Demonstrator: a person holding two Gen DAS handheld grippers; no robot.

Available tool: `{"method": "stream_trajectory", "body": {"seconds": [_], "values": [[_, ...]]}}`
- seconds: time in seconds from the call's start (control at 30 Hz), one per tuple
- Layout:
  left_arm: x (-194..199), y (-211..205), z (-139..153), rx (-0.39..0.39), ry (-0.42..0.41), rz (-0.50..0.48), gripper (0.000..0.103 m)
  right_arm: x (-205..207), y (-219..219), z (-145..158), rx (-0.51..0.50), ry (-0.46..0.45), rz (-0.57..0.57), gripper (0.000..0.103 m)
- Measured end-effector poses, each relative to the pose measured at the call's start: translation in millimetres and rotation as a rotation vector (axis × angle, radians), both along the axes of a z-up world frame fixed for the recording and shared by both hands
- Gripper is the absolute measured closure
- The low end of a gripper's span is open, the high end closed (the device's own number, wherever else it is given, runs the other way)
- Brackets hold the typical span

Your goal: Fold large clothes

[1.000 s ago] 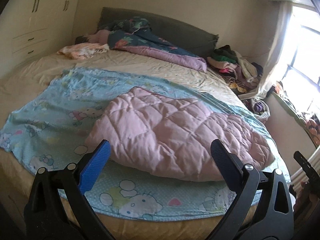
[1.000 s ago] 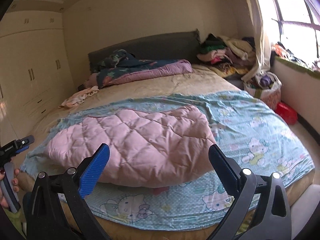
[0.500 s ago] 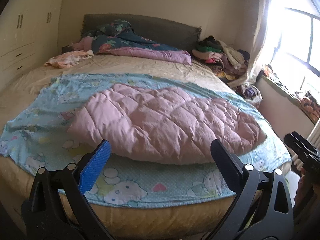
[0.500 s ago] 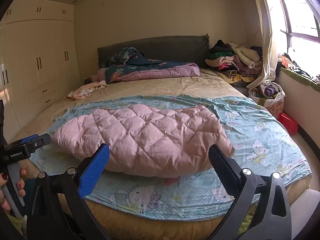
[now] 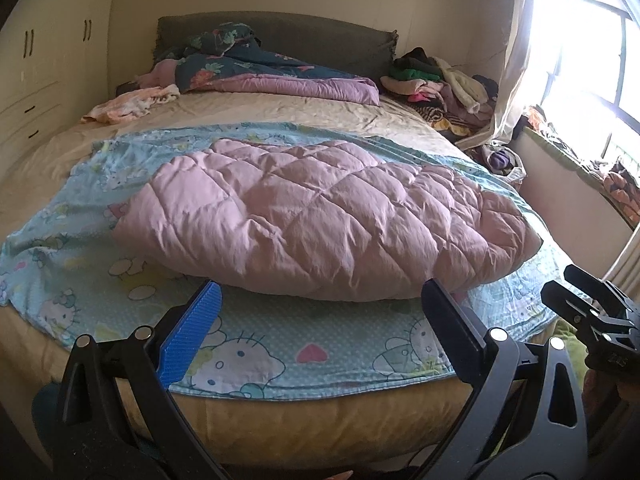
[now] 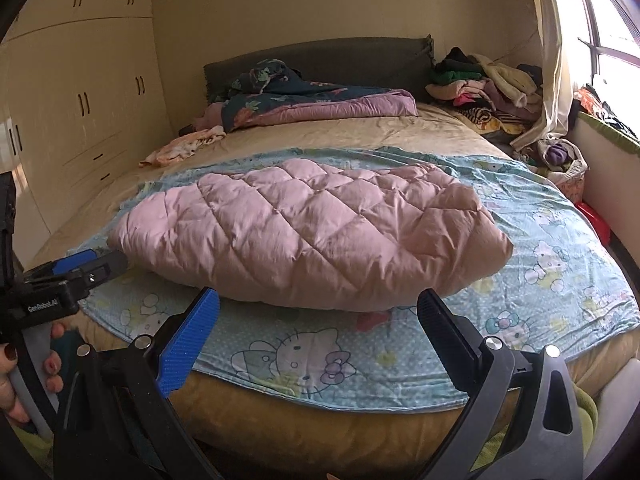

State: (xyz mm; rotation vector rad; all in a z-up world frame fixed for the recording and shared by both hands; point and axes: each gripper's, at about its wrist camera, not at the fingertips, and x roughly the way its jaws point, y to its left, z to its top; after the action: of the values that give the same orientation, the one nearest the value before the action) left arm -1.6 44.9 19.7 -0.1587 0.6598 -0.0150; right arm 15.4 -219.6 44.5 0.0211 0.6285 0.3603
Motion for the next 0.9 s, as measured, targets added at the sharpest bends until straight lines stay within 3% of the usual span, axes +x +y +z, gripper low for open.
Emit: {"method": "stream_trajectory", "body": {"seconds": [0.9], "values": [[-1.3, 0.0, -3.0, -0.001, 0.017, 0.005, 0.009, -0.1, 4.1, -0.7, -0.008, 0.006, 0.017, 0.004]]}}
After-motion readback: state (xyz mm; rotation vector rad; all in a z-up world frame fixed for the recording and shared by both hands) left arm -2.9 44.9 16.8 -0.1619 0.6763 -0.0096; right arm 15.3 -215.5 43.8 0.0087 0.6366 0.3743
